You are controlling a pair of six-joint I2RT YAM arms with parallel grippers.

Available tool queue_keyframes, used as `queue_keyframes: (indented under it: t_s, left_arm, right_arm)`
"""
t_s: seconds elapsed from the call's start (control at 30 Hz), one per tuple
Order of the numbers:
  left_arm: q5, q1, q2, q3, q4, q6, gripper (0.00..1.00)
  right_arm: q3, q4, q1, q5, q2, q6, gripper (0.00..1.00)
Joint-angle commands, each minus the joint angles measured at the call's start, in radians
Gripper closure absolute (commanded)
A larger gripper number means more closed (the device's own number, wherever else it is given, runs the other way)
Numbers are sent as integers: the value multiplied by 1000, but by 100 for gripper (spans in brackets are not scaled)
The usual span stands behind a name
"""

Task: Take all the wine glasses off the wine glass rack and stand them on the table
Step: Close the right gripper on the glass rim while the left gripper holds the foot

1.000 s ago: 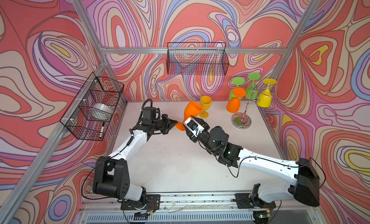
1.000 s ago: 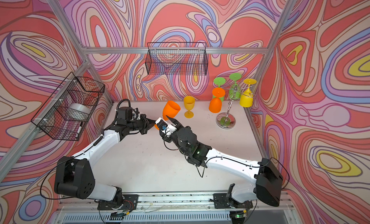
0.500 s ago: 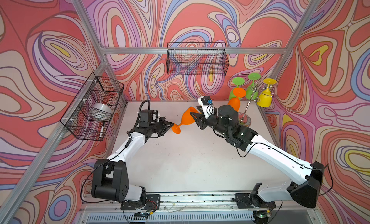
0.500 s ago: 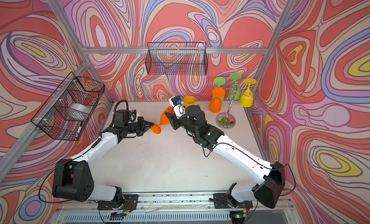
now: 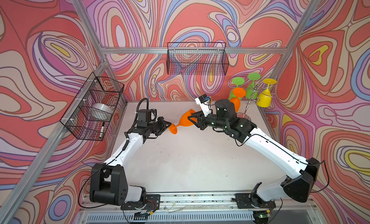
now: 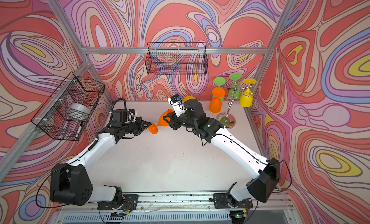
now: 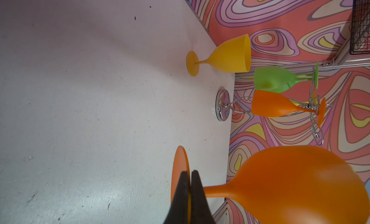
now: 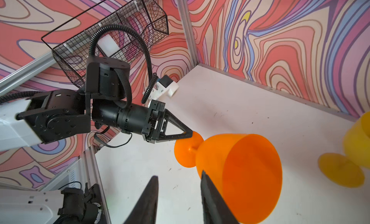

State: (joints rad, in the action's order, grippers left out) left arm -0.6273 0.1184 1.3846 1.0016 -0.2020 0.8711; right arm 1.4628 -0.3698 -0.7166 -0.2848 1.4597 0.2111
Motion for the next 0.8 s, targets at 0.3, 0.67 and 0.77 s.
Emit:
queue_keyframes:
  t_s: [0.3, 0.67, 0.77]
  left_arm:
    - [-15, -16, -70, 1, 21, 20, 100]
    - [-20, -29, -79, -23, 40, 34, 100]
    - [-27, -33, -79, -27, 47, 43, 100]
  right_arm:
    - [0, 44, 2, 6, 27, 141, 66]
    - [-35, 98, 3, 59, -27, 149, 66]
    - [-51, 123, 3, 68, -35, 156, 66]
